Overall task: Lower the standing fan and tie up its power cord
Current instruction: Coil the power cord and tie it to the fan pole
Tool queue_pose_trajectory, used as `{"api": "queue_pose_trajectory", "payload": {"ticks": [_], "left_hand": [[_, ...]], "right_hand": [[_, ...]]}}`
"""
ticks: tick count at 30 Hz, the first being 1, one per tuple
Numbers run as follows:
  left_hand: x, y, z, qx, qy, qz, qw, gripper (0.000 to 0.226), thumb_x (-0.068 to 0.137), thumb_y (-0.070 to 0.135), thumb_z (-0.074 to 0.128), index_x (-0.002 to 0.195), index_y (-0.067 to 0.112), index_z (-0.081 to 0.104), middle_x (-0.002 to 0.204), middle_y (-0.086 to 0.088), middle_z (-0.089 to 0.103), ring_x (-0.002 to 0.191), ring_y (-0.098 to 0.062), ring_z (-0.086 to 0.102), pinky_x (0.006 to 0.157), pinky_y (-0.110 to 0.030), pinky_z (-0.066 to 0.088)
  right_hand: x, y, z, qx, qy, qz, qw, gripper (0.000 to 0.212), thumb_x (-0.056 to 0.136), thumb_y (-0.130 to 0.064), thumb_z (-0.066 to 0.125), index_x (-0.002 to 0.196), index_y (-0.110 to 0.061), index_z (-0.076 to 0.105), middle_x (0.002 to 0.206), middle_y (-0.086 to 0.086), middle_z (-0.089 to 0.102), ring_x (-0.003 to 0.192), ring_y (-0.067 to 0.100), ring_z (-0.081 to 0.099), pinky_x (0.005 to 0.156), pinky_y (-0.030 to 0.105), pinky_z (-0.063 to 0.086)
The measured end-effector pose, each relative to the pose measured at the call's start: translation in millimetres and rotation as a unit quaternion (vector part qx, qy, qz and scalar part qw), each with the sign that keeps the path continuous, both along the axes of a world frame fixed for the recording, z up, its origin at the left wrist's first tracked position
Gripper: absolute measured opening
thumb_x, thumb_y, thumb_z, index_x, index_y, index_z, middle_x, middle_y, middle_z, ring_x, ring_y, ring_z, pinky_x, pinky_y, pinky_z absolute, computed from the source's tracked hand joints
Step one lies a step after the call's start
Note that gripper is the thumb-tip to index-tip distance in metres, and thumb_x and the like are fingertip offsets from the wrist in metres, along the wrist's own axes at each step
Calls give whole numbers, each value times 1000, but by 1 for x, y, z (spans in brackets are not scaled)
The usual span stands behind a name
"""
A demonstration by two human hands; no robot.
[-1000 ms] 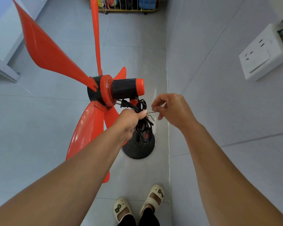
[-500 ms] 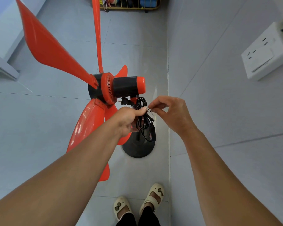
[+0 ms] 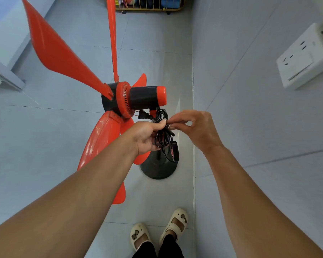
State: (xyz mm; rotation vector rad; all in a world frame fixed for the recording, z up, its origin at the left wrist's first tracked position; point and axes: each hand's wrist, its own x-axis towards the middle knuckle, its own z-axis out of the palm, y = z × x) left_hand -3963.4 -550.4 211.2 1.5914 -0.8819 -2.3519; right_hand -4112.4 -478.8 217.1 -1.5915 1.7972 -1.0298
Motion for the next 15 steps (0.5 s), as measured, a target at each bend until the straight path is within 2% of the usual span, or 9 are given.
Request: {"api": "queue_pose_trajectory", "payload": {"ticks": [4, 8, 13, 15], "left_hand": [[0, 0, 1, 4, 0, 3, 1000, 15, 96, 22, 58, 91, 9, 64, 78, -5, 64, 71, -18, 63, 77, -41, 54], [-2, 3, -1, 6, 8, 17, 1000, 14, 96, 20, 59, 94, 7, 64, 84, -8, 61, 78, -21, 62, 77, -41, 53], [-2, 3, -4, -4, 21, 44, 999, 13, 95, 16, 60, 95, 5, 65, 86, -10, 61, 77, -20, 61, 73, -38, 55], [-3, 4, -5, -6, 21, 46, 999, 12, 95, 16, 60, 93, 5, 66, 86, -9, 62, 77, -20, 62, 76, -37, 56]], "right_hand": [[1, 2, -5, -12, 6, -17, 1000, 13, 78, -18, 79, 89, -11, 80, 84, 2, 76, 76, 11, 70, 78, 29, 56], [7, 4, -15, -28, 51, -45, 997, 16, 83, -24, 76, 88, -9, 78, 82, 2, 74, 75, 14, 67, 75, 29, 56], [11, 4, -20, -47, 80, -39, 995, 15, 87, -22, 71, 86, -7, 71, 81, 3, 69, 75, 17, 63, 74, 32, 55], [11, 4, -20, -48, 85, -43, 994, 14, 88, -20, 70, 84, -6, 69, 79, 4, 68, 73, 17, 62, 73, 33, 55]]}}
